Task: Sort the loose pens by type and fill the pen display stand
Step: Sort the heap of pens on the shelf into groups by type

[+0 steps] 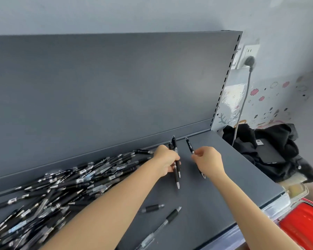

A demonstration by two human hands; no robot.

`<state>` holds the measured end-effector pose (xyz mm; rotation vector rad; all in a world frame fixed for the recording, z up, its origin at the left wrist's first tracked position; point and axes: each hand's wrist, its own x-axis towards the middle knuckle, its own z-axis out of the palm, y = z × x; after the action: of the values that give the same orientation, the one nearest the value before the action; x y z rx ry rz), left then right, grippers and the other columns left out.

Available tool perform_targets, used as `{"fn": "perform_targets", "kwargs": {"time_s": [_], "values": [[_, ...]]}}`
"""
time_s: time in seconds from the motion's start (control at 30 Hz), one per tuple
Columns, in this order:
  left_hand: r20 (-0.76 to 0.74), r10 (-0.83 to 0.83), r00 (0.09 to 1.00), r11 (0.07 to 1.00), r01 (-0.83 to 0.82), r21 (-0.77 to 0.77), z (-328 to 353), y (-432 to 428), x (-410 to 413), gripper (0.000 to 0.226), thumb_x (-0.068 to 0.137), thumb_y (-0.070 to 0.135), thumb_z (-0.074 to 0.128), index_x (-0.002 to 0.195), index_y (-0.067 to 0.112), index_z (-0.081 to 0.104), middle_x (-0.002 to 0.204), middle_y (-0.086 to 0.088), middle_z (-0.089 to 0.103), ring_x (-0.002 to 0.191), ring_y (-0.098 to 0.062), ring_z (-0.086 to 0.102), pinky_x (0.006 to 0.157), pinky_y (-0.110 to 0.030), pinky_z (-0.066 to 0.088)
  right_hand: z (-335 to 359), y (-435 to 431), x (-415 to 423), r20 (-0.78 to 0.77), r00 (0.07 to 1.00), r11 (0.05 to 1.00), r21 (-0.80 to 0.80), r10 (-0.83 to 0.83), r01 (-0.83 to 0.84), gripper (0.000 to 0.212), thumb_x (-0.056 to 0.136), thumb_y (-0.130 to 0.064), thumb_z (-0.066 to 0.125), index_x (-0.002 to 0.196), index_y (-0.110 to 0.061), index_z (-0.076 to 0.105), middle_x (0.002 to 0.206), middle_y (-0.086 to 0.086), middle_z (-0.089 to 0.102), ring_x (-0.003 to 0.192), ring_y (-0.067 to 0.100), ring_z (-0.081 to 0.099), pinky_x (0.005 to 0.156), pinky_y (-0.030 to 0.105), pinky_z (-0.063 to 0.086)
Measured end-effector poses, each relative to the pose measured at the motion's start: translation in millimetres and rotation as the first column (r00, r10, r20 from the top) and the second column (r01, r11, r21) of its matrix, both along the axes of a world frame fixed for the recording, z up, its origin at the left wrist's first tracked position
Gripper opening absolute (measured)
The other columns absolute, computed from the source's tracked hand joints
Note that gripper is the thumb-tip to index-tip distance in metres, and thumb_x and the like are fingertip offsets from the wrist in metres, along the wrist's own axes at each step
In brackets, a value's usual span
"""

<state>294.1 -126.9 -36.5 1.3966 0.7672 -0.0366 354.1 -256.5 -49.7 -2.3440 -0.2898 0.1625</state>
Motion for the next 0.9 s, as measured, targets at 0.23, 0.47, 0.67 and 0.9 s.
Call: {"fn": "perform_targets", "kwargs": {"time_s": [0.23, 0.47, 0.67, 0.9], "values": [[-0.044, 0.02, 0.999, 0.99, -0.014, 0.138, -7, -10, 21, 0.023, 0.078, -0.003, 0.07, 0.099, -0.003, 0.059, 0.1, -0.018, 0.065, 0.081, -0.027, 0.065, 0.054, -0.033, 0.057, -8, -9, 16, 0.005, 0.999, 0.99, -0.137, 0.041, -0.04, 0.019, 0.087, -0.018, 0.06, 0.103, -0.009, 0.067, 0.098, 0.007, 0.065, 0.085, 0.024, 0.056, 0.068, 0.025, 0.041], [-0.019, -0.066, 0.998, 0.923, 0.069, 0.377, 1, 18, 6, 0.015, 0.086, -0.007, 0.052, 0.09, 0.005, 0.06, 0.088, -0.013, 0.061, 0.077, -0.025, 0.061, 0.071, -0.036, 0.06, -9, -12, 9, 0.017, 0.996, 0.99, -0.108, 0.088, -0.085, 0.021, 0.088, -0.027, 0.06, 0.101, -0.012, 0.067, 0.097, 0.003, 0.067, 0.091, 0.024, 0.062, 0.074, 0.03, 0.05], [-0.098, -0.306, 0.947, 0.488, 0.244, 0.838, -14, 50, -16, 0.027, 0.091, 0.006, 0.047, 0.11, 0.015, 0.064, 0.103, 0.001, 0.061, 0.098, -0.019, 0.059, 0.085, -0.026, 0.046, -9, -12, 8, 0.012, 0.987, 0.974, -0.167, 0.158, -0.154, 0.025, 0.085, -0.02, 0.063, 0.11, -0.014, 0.064, 0.105, 0.001, 0.065, 0.099, 0.021, 0.059, 0.082, 0.03, 0.049], [-0.277, -0.472, 0.837, 0.182, 0.4, 0.898, -24, 55, -22, 0.04, 0.096, 0.017, 0.049, 0.135, 0.019, 0.049, 0.139, 0.002, 0.047, 0.13, -0.022, 0.037, 0.108, -0.033, 0.031, -12, -4, -9, 0.084, 0.933, 0.872, -0.391, 0.35, -0.293, 0.043, 0.086, -0.035, 0.058, 0.124, -0.017, 0.054, 0.115, 0.006, 0.051, 0.113, 0.03, 0.042, 0.09, 0.035, 0.044]]}}
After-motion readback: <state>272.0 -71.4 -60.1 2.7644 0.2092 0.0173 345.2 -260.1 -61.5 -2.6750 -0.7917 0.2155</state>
